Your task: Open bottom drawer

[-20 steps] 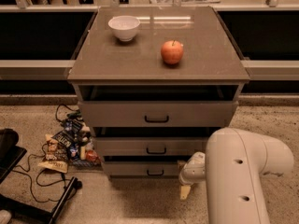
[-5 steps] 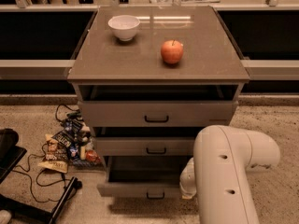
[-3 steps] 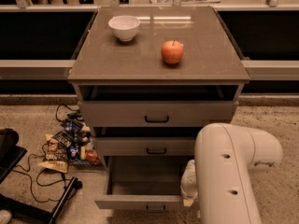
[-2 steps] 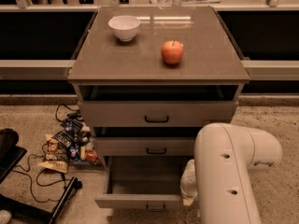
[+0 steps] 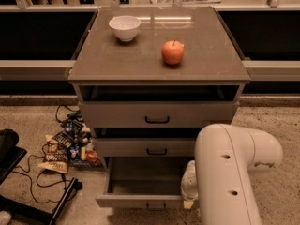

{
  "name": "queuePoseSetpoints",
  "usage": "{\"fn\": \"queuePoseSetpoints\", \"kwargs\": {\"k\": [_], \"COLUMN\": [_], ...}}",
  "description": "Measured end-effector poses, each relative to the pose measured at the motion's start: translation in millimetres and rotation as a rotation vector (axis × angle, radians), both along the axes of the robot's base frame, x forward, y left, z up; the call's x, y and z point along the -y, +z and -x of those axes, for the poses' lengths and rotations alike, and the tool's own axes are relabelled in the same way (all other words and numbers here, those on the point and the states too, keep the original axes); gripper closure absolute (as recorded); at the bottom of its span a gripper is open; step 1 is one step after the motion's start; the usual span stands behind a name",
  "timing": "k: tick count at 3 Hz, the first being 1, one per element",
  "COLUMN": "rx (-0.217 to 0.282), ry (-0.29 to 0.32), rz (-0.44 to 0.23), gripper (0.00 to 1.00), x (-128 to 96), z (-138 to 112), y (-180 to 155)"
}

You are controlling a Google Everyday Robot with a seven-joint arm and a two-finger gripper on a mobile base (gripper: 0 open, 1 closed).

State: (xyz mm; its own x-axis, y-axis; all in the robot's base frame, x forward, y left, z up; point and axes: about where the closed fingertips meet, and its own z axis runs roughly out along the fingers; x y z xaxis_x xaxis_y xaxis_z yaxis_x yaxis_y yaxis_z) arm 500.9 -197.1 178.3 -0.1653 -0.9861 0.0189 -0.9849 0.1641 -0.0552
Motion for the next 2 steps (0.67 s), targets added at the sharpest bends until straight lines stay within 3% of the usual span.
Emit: {"fn": "queuePoseSetpoints", "kwargs": {"k": [1, 2], "rx": [-0.002, -0.031], "ry": [0.000, -0.009], "rz": [0.000, -0.017], "gripper": [0.00, 0.00], "x": [0.0, 2.7], "z": [0.9, 13.8], "y": [-0.8, -9.0]}}
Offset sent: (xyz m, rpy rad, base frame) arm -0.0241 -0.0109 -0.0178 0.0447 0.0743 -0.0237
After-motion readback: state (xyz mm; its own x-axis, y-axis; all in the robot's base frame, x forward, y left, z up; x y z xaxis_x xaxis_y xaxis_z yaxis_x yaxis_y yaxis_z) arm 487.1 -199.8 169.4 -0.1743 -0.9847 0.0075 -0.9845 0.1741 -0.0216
